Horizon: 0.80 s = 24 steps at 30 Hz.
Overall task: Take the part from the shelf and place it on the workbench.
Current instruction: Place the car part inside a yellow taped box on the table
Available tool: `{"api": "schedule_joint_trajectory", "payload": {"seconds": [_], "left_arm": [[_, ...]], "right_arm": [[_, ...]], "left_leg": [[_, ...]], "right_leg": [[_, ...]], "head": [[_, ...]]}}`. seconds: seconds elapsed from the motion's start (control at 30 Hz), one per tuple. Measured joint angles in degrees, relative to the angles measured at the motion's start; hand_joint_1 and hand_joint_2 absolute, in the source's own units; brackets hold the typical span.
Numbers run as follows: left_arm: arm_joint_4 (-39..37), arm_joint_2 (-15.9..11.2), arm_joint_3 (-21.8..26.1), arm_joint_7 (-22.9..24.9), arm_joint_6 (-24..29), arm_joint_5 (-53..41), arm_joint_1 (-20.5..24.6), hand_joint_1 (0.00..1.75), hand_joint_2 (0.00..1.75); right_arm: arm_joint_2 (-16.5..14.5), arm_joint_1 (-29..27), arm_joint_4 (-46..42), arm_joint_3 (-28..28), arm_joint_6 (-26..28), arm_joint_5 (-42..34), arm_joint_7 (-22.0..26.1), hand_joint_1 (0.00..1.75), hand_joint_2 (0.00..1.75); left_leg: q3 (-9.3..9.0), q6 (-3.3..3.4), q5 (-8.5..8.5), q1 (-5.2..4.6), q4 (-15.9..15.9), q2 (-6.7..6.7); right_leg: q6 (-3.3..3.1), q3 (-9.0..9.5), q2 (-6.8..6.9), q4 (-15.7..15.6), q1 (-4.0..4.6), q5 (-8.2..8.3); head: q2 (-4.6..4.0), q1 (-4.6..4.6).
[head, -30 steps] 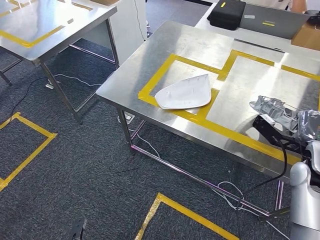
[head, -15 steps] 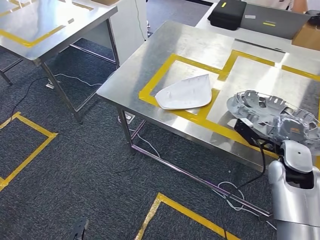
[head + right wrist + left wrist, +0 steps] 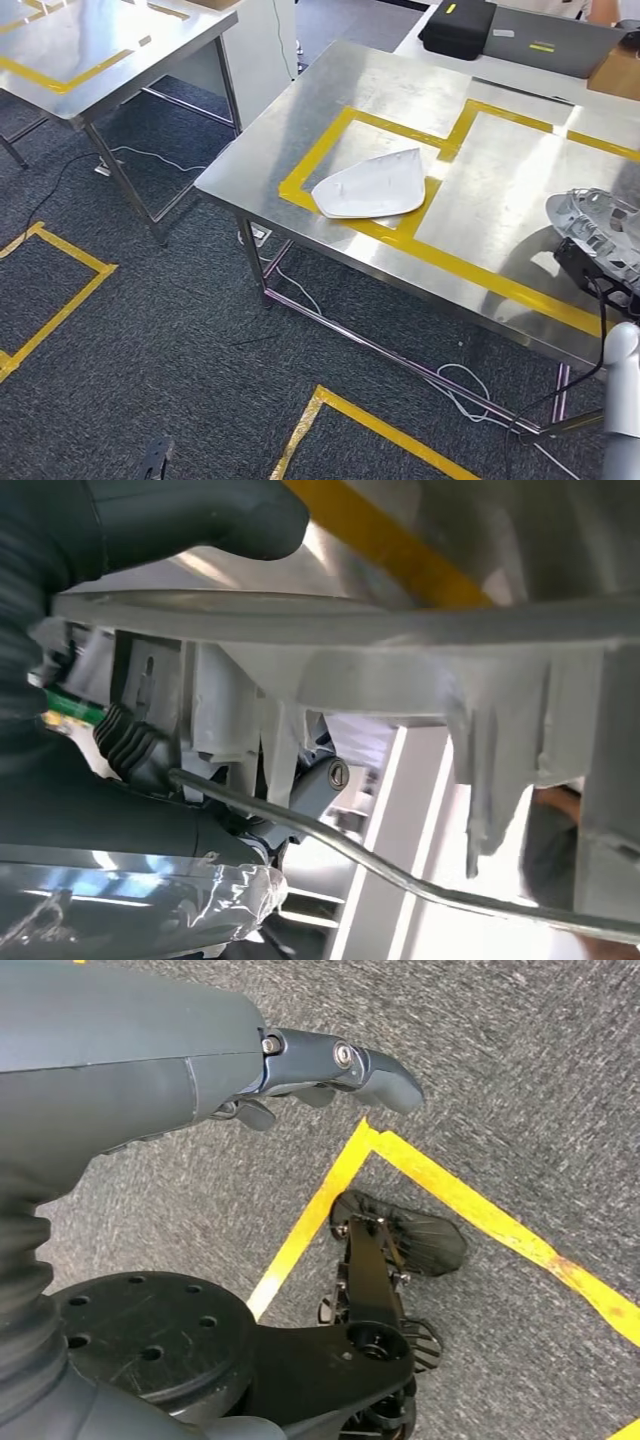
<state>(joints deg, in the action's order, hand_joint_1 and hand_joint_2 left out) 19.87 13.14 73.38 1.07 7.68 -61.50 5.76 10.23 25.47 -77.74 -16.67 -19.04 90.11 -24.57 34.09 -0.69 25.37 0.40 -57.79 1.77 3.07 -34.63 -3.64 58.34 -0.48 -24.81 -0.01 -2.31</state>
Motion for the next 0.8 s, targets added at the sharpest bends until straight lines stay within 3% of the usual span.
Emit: {"api": "schedule_joint_trajectory", "payload": {"seconds": [0.1, 0.33, 0.5, 0.6, 0.8], "left_arm": [[0.0, 0.0, 0.0, -0.2, 0.2, 0.1, 0.0, 0.0, 1.75], [0.0, 0.0, 0.0, -0.9, 0.5, 0.3, 0.0, 0.0, 1.75], [0.0, 0.0, 0.0, -0.8, 0.3, 0.7, 0.0, 0.0, 1.75], [0.0, 0.0, 0.0, -0.8, -0.1, 0.7, 0.0, 0.0, 1.75], [0.0, 0.2, -0.2, -1.2, -0.3, 0.6, 0.3, 0.0, 1.75]], "right_arm": [[0.2, -0.2, 0.0, -1.5, 0.2, 0.0, -3.1, 1.75, 1.75], [0.5, -1.5, -0.4, -5.0, -0.4, 0.1, -1.8, 1.75, 1.75], [0.4, -1.5, -0.4, -5.3, 0.8, 0.1, 3.6, 1.75, 1.75], [-0.4, -0.5, 0.3, -4.3, 1.9, 0.1, 5.7, 1.75, 1.75], [-3.1, 3.9, 3.7, 0.8, 3.7, 0.1, 5.5, 1.75, 1.75]], "left_leg": [[0.01, -0.01, 0.0, 0.0, 0.0, 0.01], [0.01, 0.0, 0.02, -0.02, 0.0, -0.01], [0.04, 0.0, 0.0, -0.01, 0.0, -0.01], [0.08, -0.04, -0.04, 0.0, 0.1, -0.02], [0.11, -0.16, -0.17, 0.03, 0.1, -0.03]], "right_leg": [[0.0, 0.0, 0.0, 0.0, 0.0, 0.0], [0.0, -0.01, -0.08, 0.0, -0.01, -0.01], [-0.01, 0.0, -0.08, 0.0, -0.01, 0.0], [-0.04, -0.04, -0.1, 0.0, 0.0, 0.03], [-0.1, -0.13, -0.09, 0.1, 0.01, 0.07]], "head": [[-0.01, 0.01], [-0.01, 0.01], [-0.01, 0.01], [0.0, 0.01], [-0.01, 0.0]]}}
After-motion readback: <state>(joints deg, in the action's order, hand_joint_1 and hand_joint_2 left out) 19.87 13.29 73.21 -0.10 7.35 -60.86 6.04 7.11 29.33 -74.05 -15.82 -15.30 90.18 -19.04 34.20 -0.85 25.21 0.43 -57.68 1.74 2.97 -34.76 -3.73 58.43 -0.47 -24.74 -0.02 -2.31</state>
